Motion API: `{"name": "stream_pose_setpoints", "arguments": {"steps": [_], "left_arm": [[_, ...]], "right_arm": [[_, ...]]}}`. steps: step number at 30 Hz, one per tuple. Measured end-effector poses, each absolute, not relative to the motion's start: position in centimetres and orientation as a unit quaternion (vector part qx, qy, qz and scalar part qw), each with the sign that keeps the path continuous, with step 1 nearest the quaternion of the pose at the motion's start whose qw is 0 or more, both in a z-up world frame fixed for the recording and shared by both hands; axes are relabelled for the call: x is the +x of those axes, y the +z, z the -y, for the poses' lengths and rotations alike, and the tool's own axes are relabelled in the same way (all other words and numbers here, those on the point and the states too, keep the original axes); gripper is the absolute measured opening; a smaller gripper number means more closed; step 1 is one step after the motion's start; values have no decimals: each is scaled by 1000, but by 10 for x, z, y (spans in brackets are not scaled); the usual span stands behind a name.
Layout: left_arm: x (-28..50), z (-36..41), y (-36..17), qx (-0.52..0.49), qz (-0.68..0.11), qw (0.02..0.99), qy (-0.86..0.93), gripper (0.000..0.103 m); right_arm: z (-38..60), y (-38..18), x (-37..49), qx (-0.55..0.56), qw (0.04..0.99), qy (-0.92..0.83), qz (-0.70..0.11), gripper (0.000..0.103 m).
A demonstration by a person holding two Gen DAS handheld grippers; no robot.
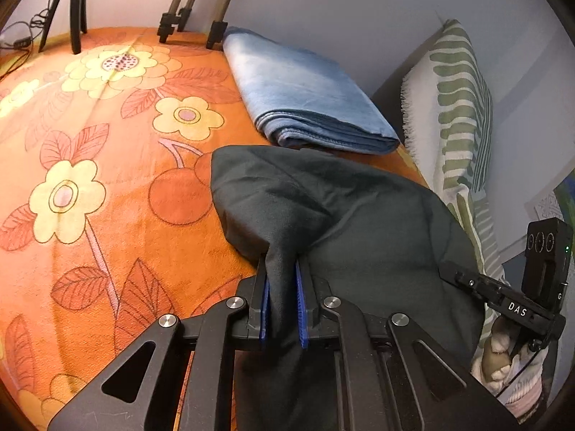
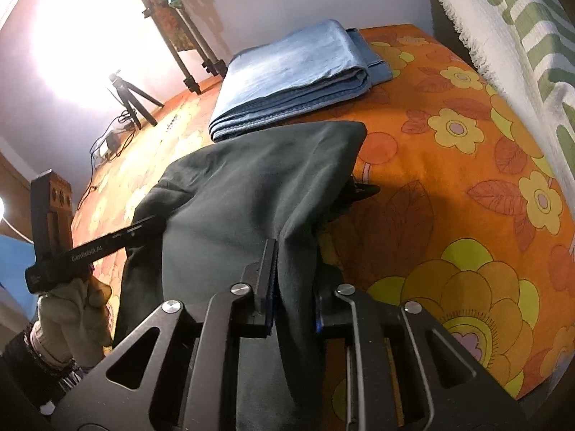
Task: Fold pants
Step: 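Lift the pants bundle with both tools and carry it onto the blue denim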
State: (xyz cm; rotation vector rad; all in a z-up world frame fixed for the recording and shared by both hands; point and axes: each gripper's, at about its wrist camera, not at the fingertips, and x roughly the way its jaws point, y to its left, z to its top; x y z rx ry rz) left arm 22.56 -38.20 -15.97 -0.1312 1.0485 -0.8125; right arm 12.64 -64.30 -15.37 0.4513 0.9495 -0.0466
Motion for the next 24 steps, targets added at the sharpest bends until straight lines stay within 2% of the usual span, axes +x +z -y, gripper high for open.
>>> {"name": "stream_pose_setpoints", "arguments": {"steps": [1,3,4,9,11,12,16,19,24], "left_arm": [[224,382,-159,-59,-484,787,-377,10],[224,382,-159,-55,-484,787,-378,10],[225,382,-160,-55,-484,787,-379,10],[230,383,-165,-61,-493,784,-373,10],[232,385,-168,-61,-497,782,-373,10],[232,386,-169,-61,-497,781,-372,10],[229,386,-165,-57,-492,785,-372,10],[225,383,-154,-60,-479,790,-379,10],[216,370,-130,-73,-448,802,-389,10]], "right_arm": [[643,-155,126,214,864,-24,-455,25],[647,-163,124,207,860,-34,-466,47],[649,-168,124,203,858,-35,-470,52],[659,-185,131,252,846,-7,-469,58],[660,-189,134,269,847,0,-458,56],[659,-190,135,275,847,0,-455,46],[650,-184,135,281,848,8,-448,25],[644,-165,128,264,862,-7,-434,19],[627,-124,116,220,891,-14,-398,18]]}}
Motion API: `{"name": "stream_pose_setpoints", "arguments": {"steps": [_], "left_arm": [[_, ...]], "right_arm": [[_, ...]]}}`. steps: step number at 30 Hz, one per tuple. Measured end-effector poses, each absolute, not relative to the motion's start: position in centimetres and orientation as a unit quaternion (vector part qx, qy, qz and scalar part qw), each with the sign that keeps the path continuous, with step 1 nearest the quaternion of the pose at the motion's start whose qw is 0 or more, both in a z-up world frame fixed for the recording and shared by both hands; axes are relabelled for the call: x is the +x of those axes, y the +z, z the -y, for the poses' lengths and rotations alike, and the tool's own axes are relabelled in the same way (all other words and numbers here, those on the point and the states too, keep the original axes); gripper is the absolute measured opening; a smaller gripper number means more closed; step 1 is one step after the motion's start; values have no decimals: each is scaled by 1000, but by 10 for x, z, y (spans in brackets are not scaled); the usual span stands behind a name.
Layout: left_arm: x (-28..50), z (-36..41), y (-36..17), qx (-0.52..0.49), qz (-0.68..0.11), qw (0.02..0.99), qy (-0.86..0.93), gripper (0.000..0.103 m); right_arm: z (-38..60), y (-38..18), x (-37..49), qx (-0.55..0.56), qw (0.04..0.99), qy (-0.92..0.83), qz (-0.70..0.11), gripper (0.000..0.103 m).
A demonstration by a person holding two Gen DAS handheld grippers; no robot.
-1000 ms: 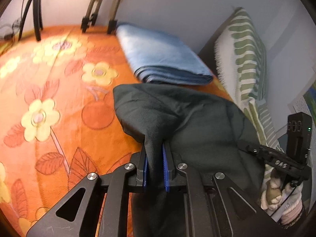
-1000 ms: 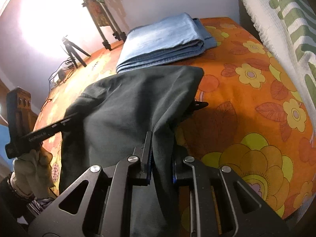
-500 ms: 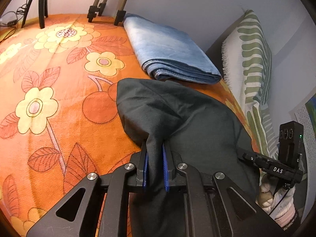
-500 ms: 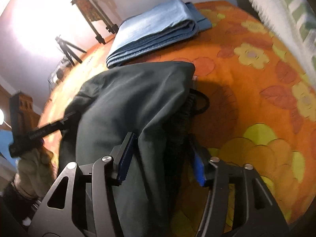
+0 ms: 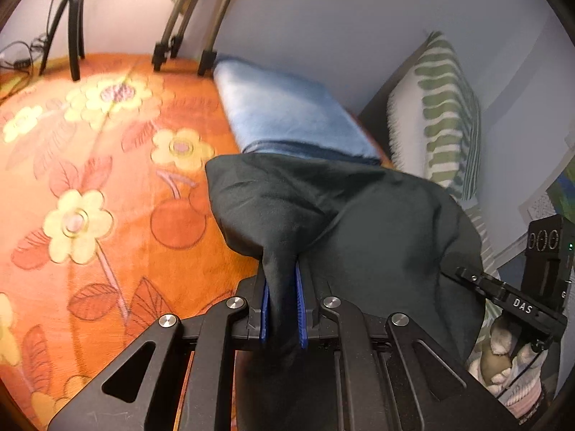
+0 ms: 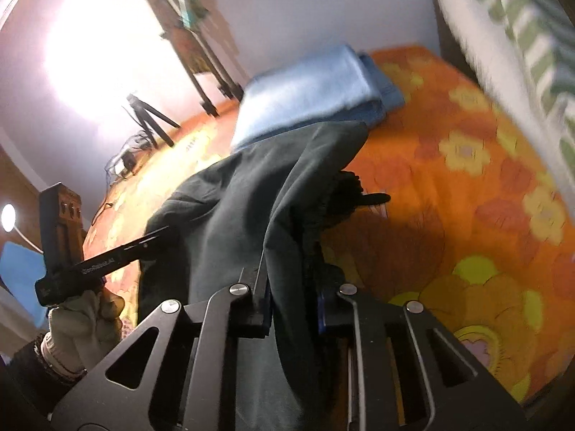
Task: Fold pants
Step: 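Lift the pants bundle with both tools and carry it onto the blue denim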
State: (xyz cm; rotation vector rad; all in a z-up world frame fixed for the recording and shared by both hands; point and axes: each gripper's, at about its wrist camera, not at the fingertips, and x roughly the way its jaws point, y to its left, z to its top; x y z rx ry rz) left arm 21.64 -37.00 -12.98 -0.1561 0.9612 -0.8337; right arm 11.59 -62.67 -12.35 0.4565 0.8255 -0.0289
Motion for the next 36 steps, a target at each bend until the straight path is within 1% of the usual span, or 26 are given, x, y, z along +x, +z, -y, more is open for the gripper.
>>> {"name": "stream_pose_setpoints", "arguments": {"steps": [8,13,18,23,29,36], "left_arm": [[198,353,-83,-75,-390,821,-411,10],[194,354,-56,-63,-357,828,-427,10],[220,360,-32,-85,-348,830,-428,10],[243,380,-5,-65,-317,847,-422,10],[275,405,11,-59,-294,858,-418,10],[321,438,-1,-59,-292,867,-400,9]], "right_arm": [[604,-60,99,167,924,-19,-343,17],[603,-35,97,166,935,-29,-312,17],[612,-12,109,161,942,-28,-294,17],[616,11,136,137,950,-27,-278,17],[650,15,188,140,949,-24,-280,17],[698,-6,259,156,939,-29,-305,17]]}}
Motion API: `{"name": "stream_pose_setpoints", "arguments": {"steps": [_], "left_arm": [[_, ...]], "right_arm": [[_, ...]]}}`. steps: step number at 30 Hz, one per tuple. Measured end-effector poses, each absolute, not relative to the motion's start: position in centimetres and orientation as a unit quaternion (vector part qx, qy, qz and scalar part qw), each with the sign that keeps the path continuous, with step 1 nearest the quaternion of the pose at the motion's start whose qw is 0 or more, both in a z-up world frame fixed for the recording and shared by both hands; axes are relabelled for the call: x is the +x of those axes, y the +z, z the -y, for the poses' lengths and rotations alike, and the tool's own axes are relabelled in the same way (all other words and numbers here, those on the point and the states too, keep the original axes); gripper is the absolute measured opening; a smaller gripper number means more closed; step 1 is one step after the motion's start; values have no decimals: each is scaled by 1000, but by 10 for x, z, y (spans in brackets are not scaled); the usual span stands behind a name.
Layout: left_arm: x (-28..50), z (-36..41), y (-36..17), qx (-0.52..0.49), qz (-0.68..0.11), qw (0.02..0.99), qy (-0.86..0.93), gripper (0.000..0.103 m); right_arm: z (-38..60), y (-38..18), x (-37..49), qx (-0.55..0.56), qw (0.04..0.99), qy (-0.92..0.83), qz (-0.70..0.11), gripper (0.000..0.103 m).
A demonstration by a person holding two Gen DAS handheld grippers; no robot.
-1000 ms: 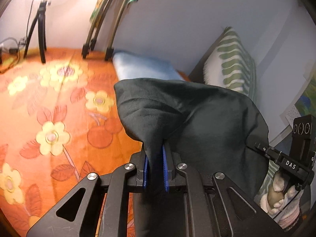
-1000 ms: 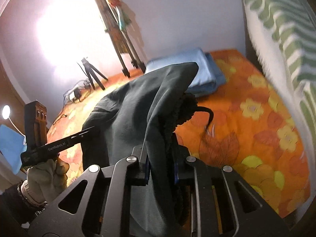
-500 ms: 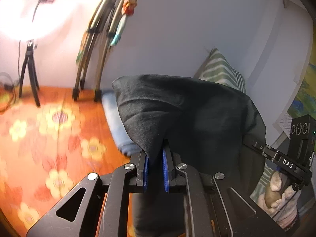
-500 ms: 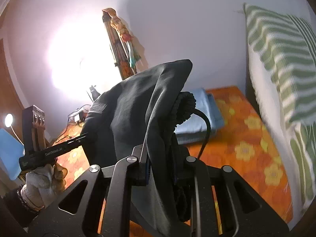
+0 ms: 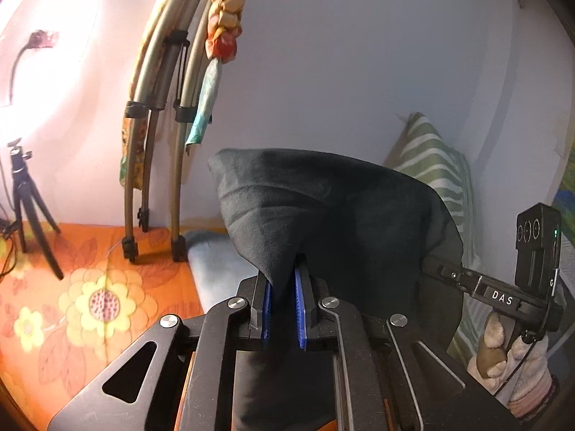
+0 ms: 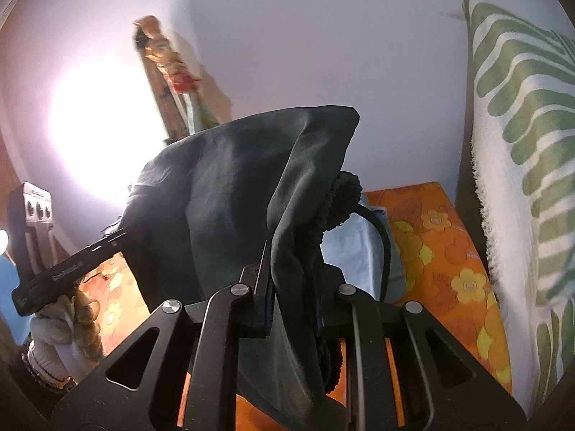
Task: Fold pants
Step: 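Lift the pants bundle with both tools and carry it onto the blue denim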
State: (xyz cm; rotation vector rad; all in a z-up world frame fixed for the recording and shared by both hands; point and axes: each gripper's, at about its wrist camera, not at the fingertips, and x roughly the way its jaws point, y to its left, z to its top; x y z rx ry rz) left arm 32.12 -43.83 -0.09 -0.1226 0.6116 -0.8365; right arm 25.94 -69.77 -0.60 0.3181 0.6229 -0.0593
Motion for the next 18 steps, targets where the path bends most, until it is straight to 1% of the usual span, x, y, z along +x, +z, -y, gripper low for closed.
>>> {"name": "stream_pose_setpoints", "arguments": {"steps": [7,11,15,18], "left_arm": [[364,471,-30,-50,-305,871,-382,8],[383,489,-50,-35,-316,875,-367,7],[395,501,-59,-21,-311,882,-353,6],[397,505,-63,-4,-305,891,-336,6]], "right_arm": [[725,-30,328,133,933,-34,-333,17],[742,-61,365,138,921,-39,-362,17],[749,-94,387,117,912,-53,-391,17],[758,-109,399,118,906,-68,-400,23]]}}
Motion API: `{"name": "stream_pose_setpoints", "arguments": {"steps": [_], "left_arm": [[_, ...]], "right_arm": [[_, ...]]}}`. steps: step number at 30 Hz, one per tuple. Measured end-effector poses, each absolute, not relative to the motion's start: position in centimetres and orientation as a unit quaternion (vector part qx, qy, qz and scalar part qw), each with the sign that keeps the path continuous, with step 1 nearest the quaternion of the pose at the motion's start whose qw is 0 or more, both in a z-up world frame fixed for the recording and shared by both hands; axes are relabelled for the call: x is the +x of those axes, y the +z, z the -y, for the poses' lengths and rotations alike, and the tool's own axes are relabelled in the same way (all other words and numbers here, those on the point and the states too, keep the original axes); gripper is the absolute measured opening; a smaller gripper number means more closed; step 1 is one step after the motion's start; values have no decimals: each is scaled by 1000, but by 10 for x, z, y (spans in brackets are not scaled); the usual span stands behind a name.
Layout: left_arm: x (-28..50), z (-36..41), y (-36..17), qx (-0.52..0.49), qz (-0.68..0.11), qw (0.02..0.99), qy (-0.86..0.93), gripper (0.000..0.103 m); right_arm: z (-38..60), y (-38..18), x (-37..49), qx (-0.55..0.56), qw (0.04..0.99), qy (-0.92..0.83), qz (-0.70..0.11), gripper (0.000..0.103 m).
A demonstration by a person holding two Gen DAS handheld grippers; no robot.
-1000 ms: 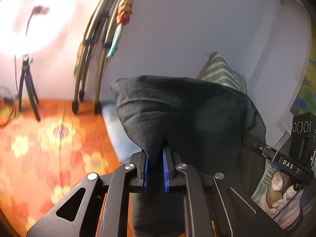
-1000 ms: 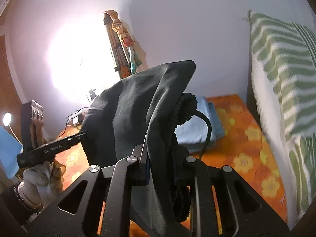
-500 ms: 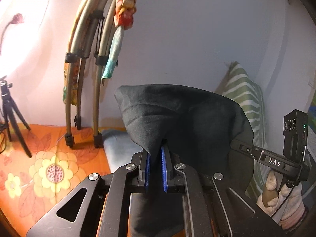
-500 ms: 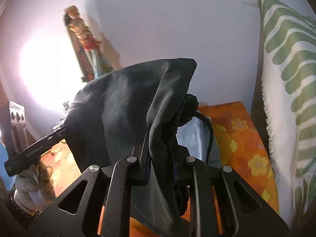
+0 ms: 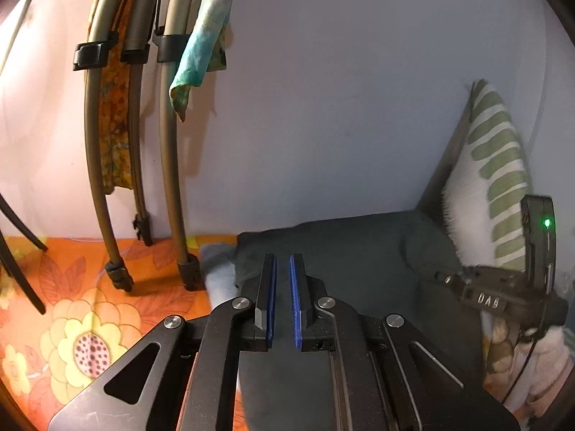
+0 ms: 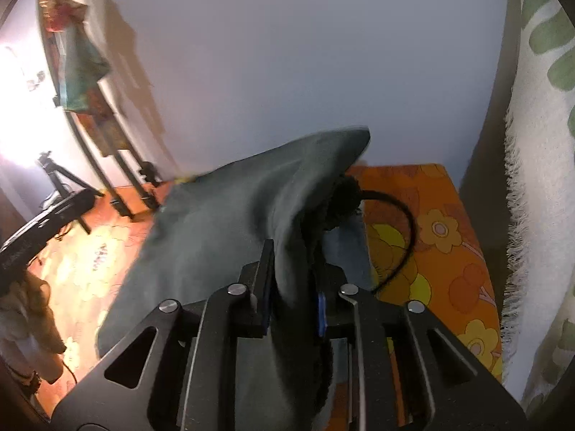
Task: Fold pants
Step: 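Lift the pants bundle with both tools and carry it onto the blue denim, then lower the pants onto the blue denim stack and open both tools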
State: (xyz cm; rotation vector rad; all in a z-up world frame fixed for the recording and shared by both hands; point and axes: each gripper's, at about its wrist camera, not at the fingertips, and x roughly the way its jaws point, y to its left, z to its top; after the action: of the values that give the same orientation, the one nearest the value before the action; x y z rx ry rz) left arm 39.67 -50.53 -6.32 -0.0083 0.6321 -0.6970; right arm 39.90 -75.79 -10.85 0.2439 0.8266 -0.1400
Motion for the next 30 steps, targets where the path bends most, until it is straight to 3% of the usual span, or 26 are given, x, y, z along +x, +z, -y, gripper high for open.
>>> {"name": "stream_pose_setpoints", "arguments": {"steps": [4,6,12,14,16,18,23,24,25,30], "left_arm": [[387,505,-69,22,-302,892,-336,6],[386,502,-72,24,-308,888,-340,6],[369,481,-85,40,-334,871,-358,8],[367,468,-93,26,-358,859,-366,13],[367,460,-104,16,-386,848,-364,31],[370,453,-116,0,-420,830,-367,38],[365,448,-138,-47,-471,788,-393,37],[360,451,-140,-46,-469,786,-400,33],[355,454,-141,-39,-465,785,-407,21],[331,465,-142,-8,-448,789,-420,15]], "right_arm": [[776,-110,402,131,904,-109,-392,46],[785,-105,399,142,906,-119,-382,52],[806,-118,395,182,889,-121,-403,53],[806,-126,401,196,879,-110,-421,53],[804,-134,404,201,873,-101,-433,53],[799,-139,407,195,874,-90,-436,46],[793,-137,415,166,880,-101,-434,26],[793,-136,417,161,881,-101,-433,23],[792,-135,419,154,883,-100,-431,21],[784,-134,436,100,891,-109,-430,19]]}}
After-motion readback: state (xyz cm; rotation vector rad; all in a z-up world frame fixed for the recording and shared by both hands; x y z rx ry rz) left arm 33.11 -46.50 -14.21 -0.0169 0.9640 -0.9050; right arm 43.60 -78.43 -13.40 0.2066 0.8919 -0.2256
